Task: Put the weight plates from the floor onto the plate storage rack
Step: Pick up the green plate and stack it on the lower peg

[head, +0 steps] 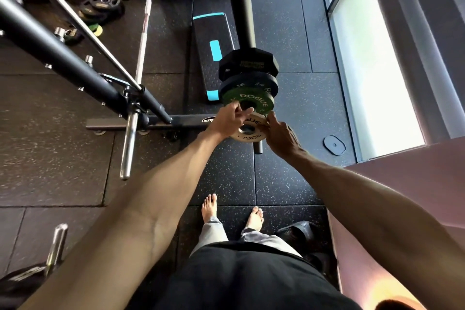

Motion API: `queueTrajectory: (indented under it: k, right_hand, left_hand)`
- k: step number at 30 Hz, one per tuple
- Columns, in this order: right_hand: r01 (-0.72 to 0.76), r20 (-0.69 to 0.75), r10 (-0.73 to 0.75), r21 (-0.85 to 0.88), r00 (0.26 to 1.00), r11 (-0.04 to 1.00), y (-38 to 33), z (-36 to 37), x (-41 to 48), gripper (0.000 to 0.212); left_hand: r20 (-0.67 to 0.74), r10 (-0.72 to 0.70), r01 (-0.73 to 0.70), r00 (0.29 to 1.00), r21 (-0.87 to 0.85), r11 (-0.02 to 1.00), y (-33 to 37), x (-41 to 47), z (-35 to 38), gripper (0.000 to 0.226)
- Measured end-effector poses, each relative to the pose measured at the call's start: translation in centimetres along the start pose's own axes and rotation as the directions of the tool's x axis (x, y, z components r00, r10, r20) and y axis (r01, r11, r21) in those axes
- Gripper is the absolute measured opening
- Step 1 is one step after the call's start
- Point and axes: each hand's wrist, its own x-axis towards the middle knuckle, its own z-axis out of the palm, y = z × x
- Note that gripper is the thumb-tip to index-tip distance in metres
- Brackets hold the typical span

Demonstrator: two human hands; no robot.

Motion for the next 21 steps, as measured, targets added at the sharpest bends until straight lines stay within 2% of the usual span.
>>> queueTrajectory:
  k: [3,5,7,11,16,21]
  right_hand:
    - [0.036,-0.026,-0.038,-0.074,0.999,0.997,0.5,0.2,0.4,0.026]
    - [0.049,-0.022,-0.052,-0.121,0.998,0.991,0.7,0.2,0.5,0.021]
    - [0.059,-0.032,-0.064,-0.132,0.997,0.990,0.7,0.1,0.7,0.020]
    - [0.079,-0.047,-0.087,-0.153,0.995,0.985,1.0,0.3,0.9,0.020]
    - [0.086,-0.073,-0.094,-0.111,0.993,0.990,0.3,-0.1,1.7,0.024]
    - [0.057,-0.048,-0.069,-0.216,0.996,0.975,0.1,-0.5,2.6,0.037]
  left_hand:
    - [0.042,0.113,-0.119,0.993,0.162,0.980,-1.0,-0.5,-0.9,0.026]
    - [0.113,0.154,-0.183,0.982,0.328,0.927,-1.6,-0.6,-1.5,0.022]
    - [0.103,0.196,-0.222,0.975,0.434,0.873,-2.1,-0.7,-1.5,0.020]
    - [0.025,0.257,-0.232,0.966,0.517,0.824,-2.4,-1.0,-1.1,0.017]
    - [-0.045,0.336,-0.260,0.941,0.542,0.799,-2.3,-0.8,-1.3,0.025]
    - [-0.078,0.340,-0.227,0.937,0.604,0.764,-2.2,0.3,-1.2,0.024]
